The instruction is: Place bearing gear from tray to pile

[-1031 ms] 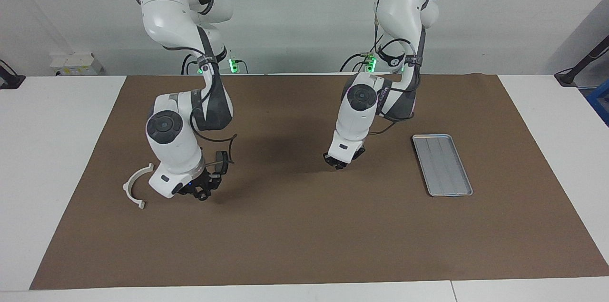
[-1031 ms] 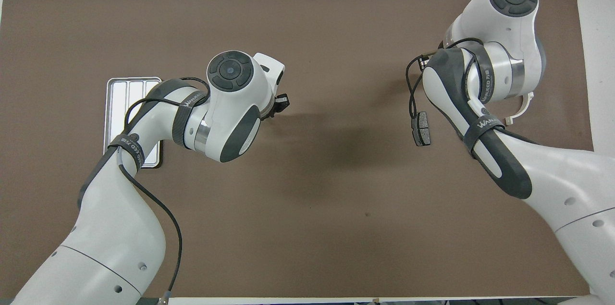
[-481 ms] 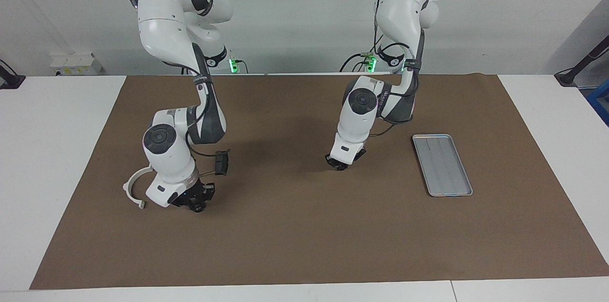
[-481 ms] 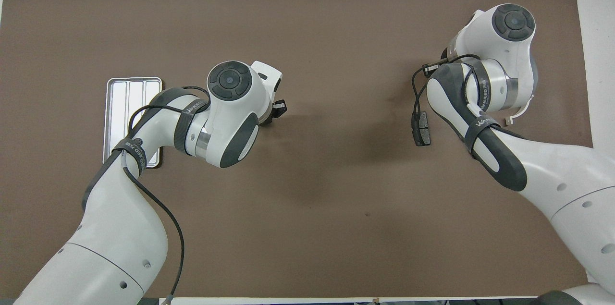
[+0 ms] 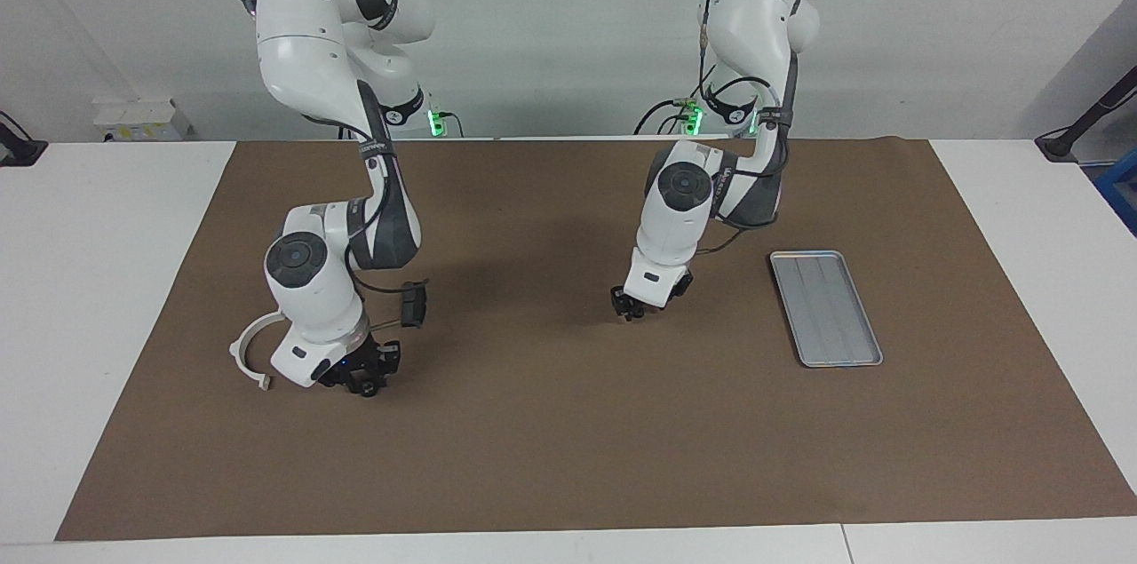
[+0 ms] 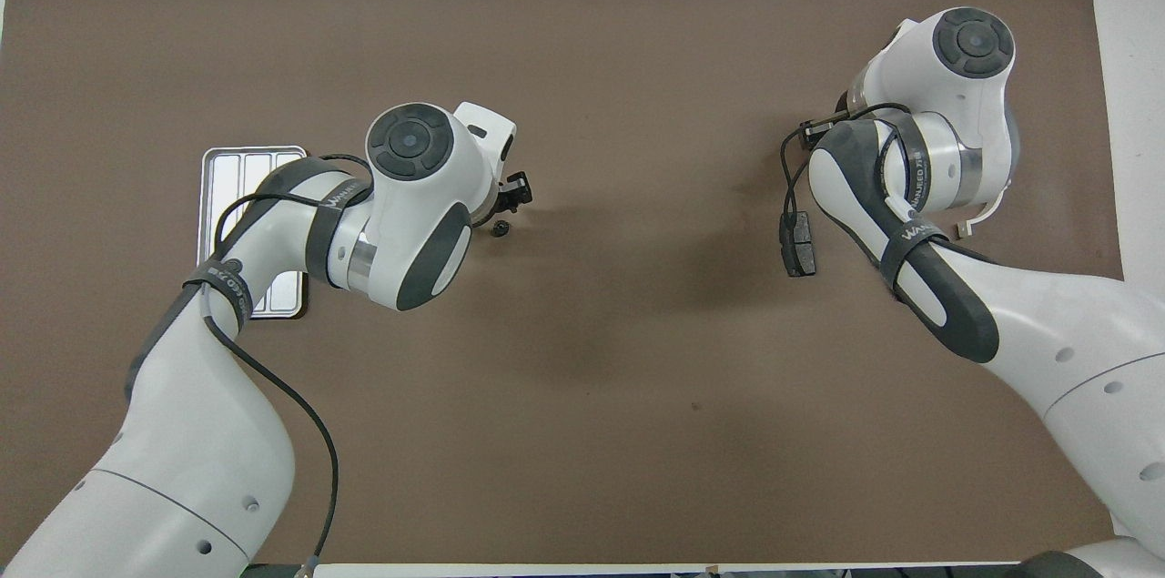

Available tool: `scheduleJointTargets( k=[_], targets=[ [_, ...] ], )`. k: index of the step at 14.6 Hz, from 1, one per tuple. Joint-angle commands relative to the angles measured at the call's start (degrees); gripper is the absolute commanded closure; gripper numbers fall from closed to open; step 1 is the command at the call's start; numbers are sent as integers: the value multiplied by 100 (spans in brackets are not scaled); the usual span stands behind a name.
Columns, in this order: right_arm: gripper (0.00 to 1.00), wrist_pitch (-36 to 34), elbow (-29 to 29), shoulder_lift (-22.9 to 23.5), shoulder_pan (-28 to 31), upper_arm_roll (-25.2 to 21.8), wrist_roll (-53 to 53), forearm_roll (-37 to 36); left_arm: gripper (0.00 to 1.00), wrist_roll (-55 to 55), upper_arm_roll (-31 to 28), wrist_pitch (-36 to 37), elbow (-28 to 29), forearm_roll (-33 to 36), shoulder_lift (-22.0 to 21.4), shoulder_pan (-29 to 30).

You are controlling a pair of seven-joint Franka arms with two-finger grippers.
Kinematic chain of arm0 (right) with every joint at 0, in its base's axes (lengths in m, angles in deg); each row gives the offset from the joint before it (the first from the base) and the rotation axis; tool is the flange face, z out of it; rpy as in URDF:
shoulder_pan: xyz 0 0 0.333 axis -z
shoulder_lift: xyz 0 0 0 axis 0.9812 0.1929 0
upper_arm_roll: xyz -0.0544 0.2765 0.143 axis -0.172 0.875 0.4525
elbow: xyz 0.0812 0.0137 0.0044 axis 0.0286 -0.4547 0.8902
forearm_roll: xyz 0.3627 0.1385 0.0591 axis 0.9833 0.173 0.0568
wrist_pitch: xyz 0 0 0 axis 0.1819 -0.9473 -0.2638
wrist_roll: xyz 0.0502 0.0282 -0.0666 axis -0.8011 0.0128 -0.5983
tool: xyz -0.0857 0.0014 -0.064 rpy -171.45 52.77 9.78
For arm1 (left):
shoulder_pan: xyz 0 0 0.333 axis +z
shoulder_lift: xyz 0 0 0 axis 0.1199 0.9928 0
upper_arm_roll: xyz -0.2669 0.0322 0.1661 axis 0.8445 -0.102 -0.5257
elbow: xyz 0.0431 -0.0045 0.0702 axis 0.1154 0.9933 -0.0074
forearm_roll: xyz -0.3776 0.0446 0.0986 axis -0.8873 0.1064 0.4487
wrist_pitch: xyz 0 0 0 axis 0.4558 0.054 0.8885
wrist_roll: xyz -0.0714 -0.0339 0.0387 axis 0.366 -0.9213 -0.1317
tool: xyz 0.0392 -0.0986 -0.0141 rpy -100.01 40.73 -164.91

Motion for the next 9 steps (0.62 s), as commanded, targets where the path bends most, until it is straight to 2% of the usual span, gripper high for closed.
scheduleJointTargets(
  k=[1, 3, 5, 9],
  targets=[
    [0, -470, -60, -334, -176, 41, 345, 30, 0, 585, -47, 737, 173, 42, -867, 666],
    [0, -883, 10, -544, -553, 23, 958, 21, 0, 1613, -38, 1362, 164, 24, -1307, 1238],
    [0, -1288, 247, -598, -1097, 50, 2211, 21, 0, 2142, -38, 1924, 164, 24, -1694, 1643],
    [0, -1377, 563, -581, -2266, 85, 4622, 144, 0, 2742, -56, 2612, 226, 24, -2187, 2048]
  ],
)
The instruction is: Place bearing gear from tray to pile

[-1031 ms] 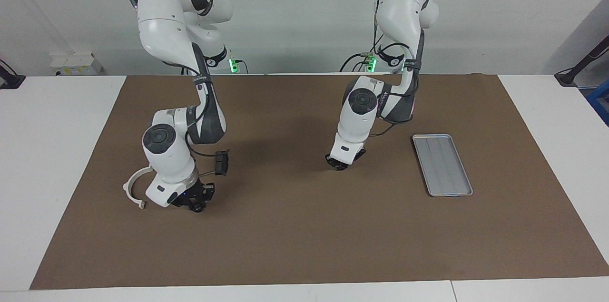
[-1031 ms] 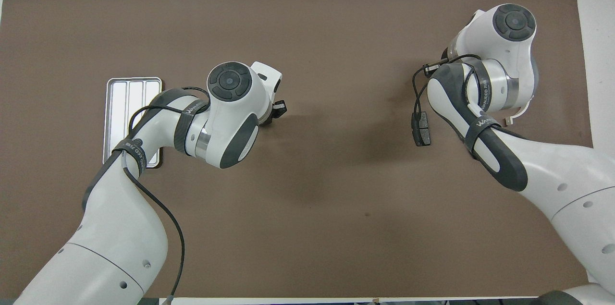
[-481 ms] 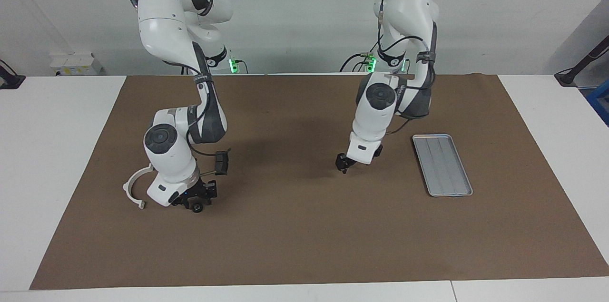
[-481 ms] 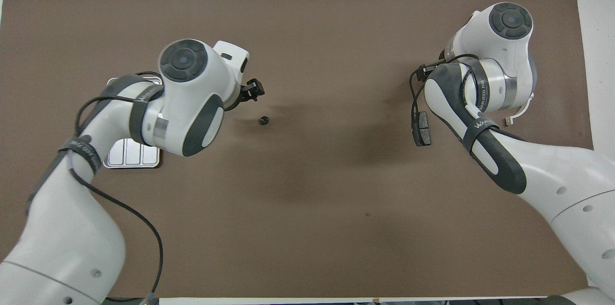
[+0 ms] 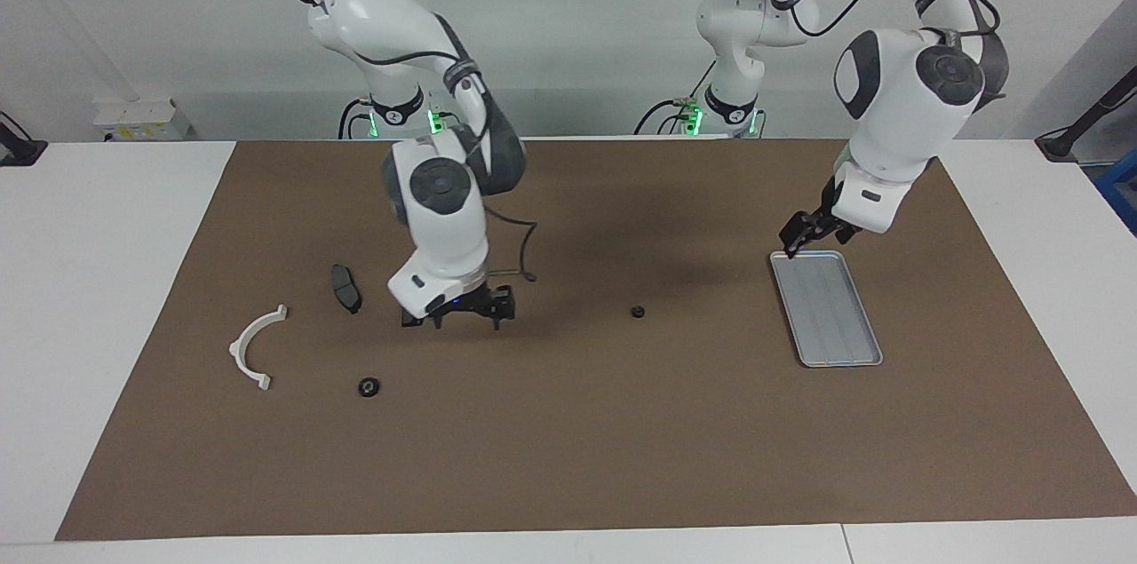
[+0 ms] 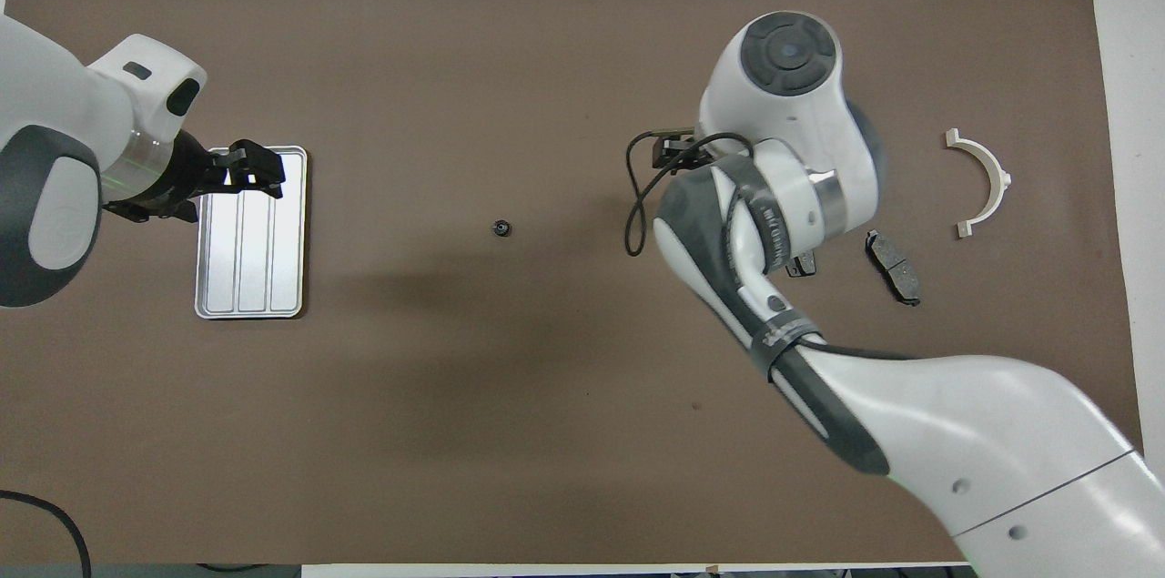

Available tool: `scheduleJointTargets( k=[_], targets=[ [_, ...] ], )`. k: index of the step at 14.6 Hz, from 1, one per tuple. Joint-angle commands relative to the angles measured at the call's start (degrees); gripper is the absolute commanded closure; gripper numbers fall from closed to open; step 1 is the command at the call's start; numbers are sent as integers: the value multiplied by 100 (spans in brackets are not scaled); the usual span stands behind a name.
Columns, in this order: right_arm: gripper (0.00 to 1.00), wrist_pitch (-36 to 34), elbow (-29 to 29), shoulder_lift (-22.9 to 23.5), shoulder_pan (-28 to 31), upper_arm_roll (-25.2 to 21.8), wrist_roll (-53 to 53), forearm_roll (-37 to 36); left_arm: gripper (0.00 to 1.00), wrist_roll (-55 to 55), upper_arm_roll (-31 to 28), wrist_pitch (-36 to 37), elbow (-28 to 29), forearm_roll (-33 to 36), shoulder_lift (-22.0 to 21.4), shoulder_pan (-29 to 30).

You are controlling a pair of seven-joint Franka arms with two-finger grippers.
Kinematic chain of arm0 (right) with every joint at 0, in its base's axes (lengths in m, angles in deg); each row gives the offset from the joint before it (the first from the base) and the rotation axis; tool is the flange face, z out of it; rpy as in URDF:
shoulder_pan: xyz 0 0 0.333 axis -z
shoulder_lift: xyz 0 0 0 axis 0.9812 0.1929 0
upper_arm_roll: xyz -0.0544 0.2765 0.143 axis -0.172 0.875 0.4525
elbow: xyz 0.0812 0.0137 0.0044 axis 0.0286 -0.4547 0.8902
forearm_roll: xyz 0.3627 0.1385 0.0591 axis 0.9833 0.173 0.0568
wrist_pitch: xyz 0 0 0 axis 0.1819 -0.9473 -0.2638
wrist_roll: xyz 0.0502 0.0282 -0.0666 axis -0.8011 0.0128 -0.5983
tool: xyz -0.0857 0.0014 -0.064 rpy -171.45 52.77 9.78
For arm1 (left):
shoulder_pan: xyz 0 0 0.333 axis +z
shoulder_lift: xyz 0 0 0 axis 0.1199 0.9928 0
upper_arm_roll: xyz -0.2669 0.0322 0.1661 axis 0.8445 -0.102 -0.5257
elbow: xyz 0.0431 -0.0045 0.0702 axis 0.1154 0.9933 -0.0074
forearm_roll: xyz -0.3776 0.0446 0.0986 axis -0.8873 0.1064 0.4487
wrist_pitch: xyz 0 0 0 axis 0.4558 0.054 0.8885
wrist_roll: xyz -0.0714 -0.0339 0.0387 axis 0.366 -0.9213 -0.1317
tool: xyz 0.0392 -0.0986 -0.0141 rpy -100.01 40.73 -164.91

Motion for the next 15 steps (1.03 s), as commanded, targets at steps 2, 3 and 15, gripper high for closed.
scheduleJointTargets(
  k=[2, 3, 15],
  targets=[
    [0, -101, 369, 271, -887, -5, 1747, 100, 0, 273, 57, 244, 391, 13, -452, 214],
    [0, -84, 474, 420, -1099, -5, 2161, 74, 0, 282, 57, 209, 392, 13, -462, 266],
    [0, -74, 2073, 1915, -1804, -40, 3026, -23, 0, 800, 127, 332, 427, 13, -787, 653]
  ],
)
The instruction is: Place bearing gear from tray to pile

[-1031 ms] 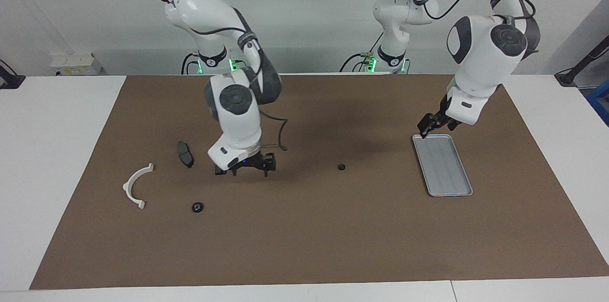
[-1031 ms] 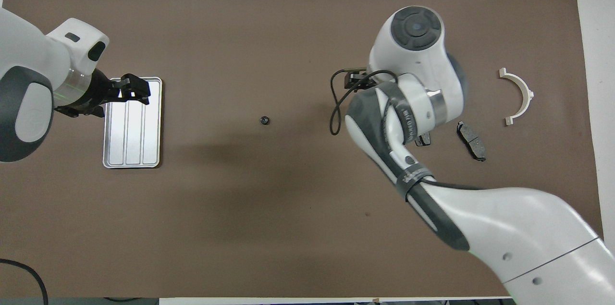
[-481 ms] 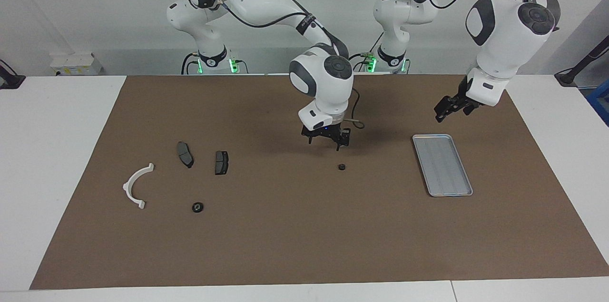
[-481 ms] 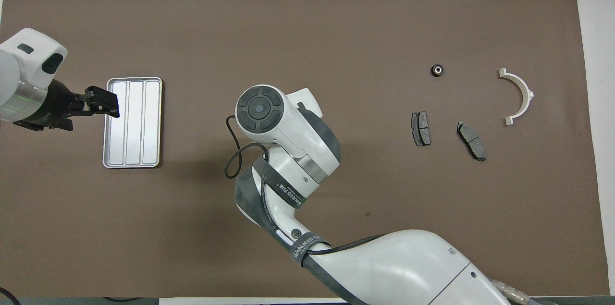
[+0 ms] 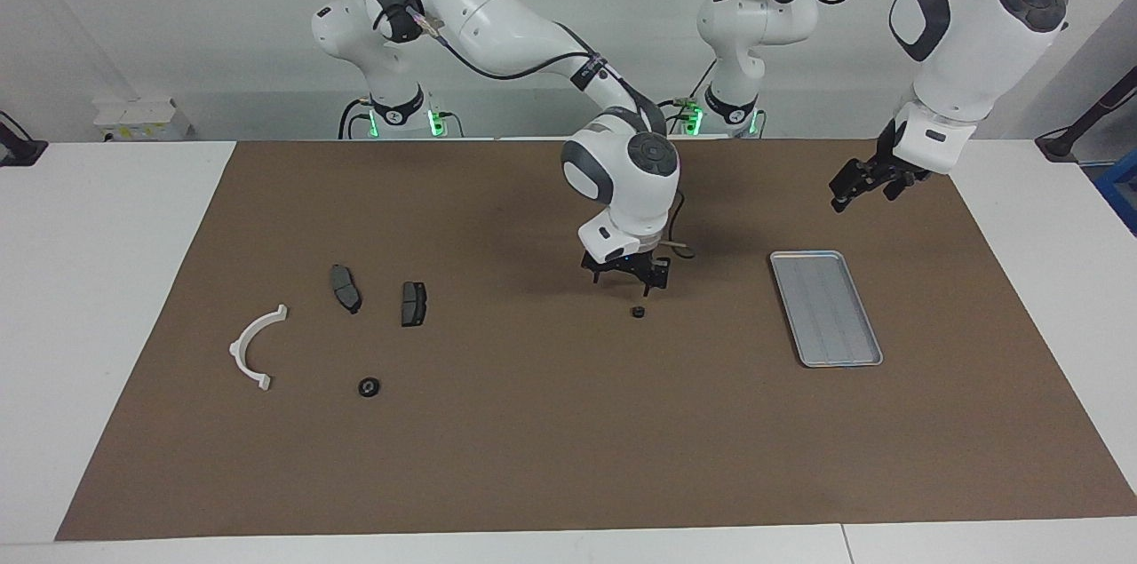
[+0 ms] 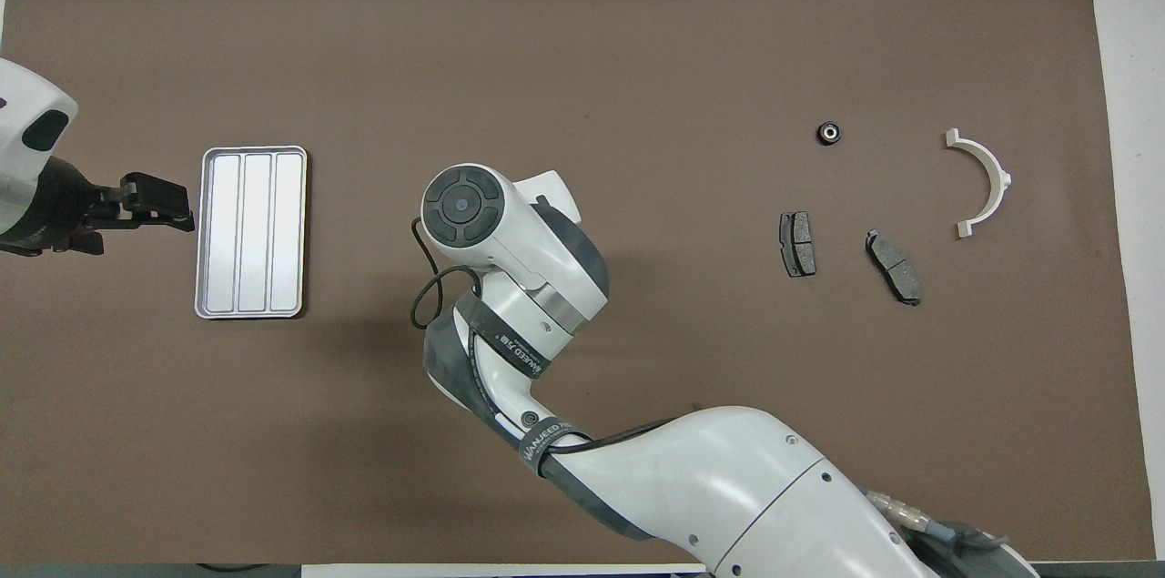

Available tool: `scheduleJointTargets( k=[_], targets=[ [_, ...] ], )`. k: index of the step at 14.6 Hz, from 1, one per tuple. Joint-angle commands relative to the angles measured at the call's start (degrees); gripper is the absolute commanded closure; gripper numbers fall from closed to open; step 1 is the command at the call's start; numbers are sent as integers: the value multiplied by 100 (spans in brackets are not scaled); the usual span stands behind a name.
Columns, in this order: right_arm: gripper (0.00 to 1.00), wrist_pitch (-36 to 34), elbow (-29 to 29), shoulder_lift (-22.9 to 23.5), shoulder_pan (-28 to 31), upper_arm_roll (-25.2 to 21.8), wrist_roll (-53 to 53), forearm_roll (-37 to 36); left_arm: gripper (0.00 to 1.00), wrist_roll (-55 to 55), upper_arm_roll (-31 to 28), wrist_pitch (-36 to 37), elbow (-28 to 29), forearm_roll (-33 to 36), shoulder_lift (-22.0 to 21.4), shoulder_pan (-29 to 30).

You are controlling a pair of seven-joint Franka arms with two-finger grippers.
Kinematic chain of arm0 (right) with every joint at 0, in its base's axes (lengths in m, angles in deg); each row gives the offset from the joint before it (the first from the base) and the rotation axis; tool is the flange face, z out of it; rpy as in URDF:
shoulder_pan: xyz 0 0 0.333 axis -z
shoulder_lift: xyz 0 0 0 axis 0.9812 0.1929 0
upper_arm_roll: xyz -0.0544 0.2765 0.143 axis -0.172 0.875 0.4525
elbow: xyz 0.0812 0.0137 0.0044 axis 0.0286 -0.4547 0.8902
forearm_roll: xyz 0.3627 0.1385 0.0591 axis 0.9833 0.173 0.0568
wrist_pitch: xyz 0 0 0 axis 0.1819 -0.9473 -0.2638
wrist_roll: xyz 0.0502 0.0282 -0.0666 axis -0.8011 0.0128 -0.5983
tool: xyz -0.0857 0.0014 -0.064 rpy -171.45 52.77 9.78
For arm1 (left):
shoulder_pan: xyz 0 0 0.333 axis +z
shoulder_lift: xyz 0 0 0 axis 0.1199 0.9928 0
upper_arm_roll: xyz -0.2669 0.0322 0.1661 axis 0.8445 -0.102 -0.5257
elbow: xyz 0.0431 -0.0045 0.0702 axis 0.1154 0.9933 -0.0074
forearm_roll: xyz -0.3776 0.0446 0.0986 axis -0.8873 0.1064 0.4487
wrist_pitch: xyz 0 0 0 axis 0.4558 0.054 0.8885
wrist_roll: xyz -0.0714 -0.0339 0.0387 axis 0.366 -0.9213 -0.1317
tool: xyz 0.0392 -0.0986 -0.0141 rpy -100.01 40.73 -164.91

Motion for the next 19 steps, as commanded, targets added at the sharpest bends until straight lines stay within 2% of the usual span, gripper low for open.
scheduleJointTargets(
  k=[1, 5, 9, 10, 16, 18, 19],
  targets=[
    [0, -90, 612, 398, -54, -25, 139, -32, 0, 151, 36, -58, 162, 12, -128, 63],
    [0, -37, 1104, 881, -45, -51, 130, -154, 0, 292, 36, 116, -136, 21, -101, 80],
    [0, -72, 1105, 882, -45, -51, 130, -163, 0, 292, 141, 617, -452, 30, -172, 151],
    [3, -107, 1105, 882, -36, -51, 130, -163, 0, 309, 142, 740, -592, 30, -172, 168],
    [58, -134, 1149, 882, -1, -60, 122, -155, 0, 582, 142, 795, -629, 21, -225, 169],
    [69, -125, 1149, 882, 25, -60, 113, -155, 0, 626, 142, 794, -620, 21, -225, 160],
    [78, -125, 1149, 873, 34, -60, 113, -155, 0, 626, 142, 794, -620, 21, -225, 160]
  ],
)
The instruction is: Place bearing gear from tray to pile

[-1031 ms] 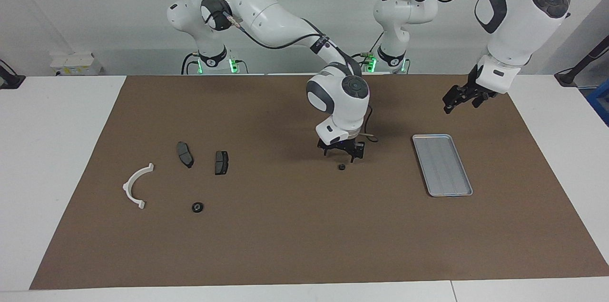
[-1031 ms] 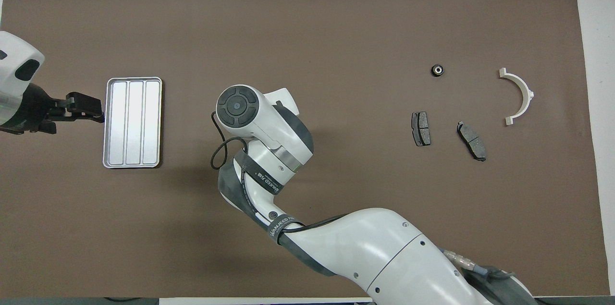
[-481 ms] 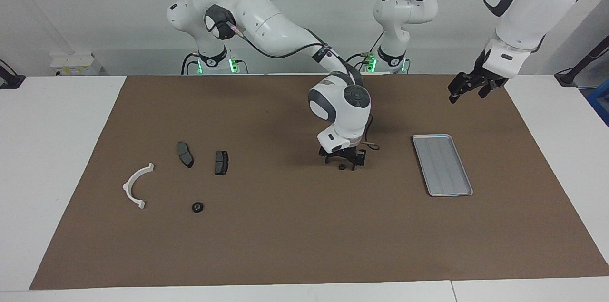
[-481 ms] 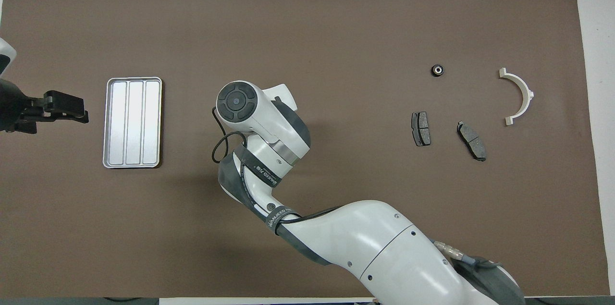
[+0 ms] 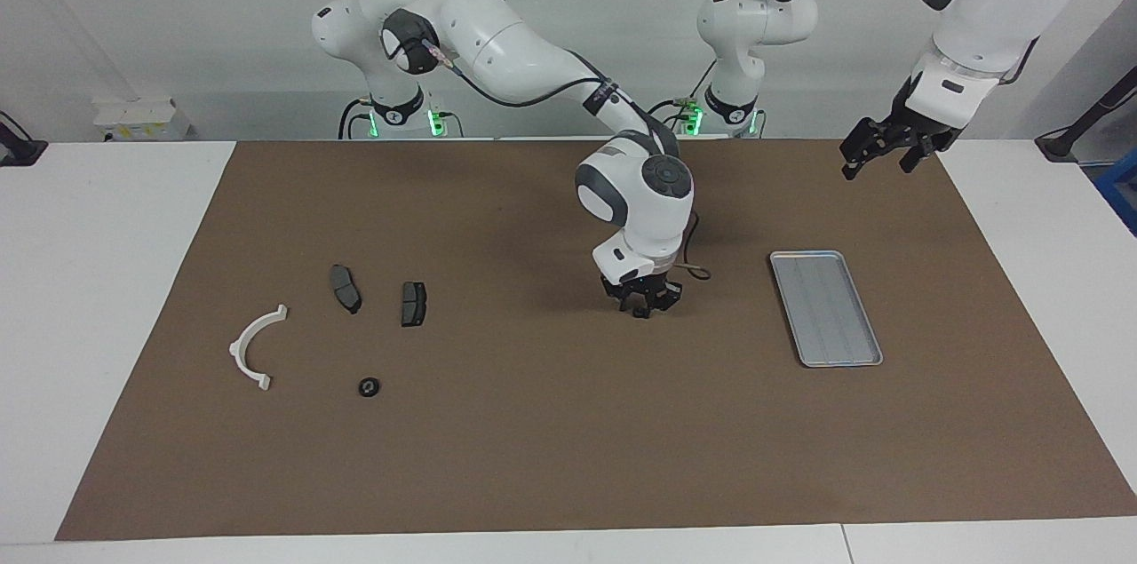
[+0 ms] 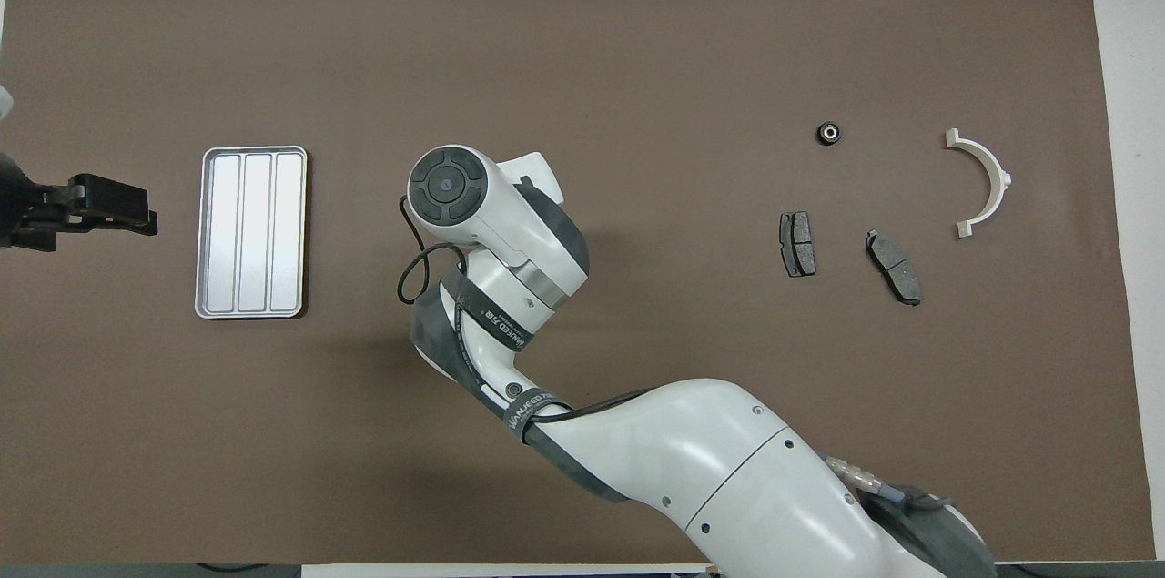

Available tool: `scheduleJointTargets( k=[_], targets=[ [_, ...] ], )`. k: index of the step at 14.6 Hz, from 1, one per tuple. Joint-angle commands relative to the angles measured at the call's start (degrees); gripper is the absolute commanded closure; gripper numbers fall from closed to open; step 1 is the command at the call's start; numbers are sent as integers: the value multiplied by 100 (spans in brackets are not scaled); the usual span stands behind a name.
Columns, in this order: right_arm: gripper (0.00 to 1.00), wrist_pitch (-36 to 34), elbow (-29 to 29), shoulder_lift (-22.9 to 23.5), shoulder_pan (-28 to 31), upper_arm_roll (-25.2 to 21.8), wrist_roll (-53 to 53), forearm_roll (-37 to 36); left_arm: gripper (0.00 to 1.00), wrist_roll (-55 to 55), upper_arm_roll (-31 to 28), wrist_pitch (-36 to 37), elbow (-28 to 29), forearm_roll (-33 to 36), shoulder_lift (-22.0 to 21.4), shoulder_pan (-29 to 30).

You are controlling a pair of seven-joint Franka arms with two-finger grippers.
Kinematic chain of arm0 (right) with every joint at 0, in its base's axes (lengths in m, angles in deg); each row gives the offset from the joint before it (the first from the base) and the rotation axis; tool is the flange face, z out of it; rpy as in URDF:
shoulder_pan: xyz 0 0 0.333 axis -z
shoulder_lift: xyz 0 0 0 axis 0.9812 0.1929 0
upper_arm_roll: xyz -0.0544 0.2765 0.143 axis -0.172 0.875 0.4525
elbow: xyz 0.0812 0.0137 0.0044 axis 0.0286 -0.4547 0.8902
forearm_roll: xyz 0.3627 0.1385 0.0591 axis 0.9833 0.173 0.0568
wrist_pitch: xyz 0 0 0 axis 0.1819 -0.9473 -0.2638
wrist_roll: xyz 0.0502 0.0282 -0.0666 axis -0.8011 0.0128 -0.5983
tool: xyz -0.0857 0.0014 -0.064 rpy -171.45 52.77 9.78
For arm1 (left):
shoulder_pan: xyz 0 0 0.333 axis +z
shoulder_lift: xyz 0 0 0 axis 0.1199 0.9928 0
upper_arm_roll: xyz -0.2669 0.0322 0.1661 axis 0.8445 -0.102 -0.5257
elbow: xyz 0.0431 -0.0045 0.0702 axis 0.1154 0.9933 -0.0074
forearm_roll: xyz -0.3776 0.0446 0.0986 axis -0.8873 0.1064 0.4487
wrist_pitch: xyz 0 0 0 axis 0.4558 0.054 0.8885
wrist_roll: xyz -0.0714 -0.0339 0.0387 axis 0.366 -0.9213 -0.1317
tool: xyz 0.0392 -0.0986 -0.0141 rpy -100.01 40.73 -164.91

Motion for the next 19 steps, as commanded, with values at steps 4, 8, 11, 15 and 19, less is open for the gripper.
scheduleJointTargets(
  k=[4, 8, 11, 15, 19],
  targets=[
    [100, 17, 107, 149, 47, 18, 80, -88, 0, 126, 98, 117, -27, 21, -61, 123],
    [100, -823, 107, -235, 476, 18, -916, -96, 0, 117, 116, 82, 34, 21, -78, 123],
    [100, -1808, 98, -860, 1214, 45, -2402, -79, 0, 82, 116, 55, 87, 21, -96, 114],
    [100, -2005, -16, -1213, 2041, 44, -4249, -70, 0, 64, 98, 64, 78, 21, -96, 114],
    [100, -603, -1348, -1582, 2727, 53, -5297, -52, 0, 55, 107, 64, 78, 21, -87, 97]
  ],
)
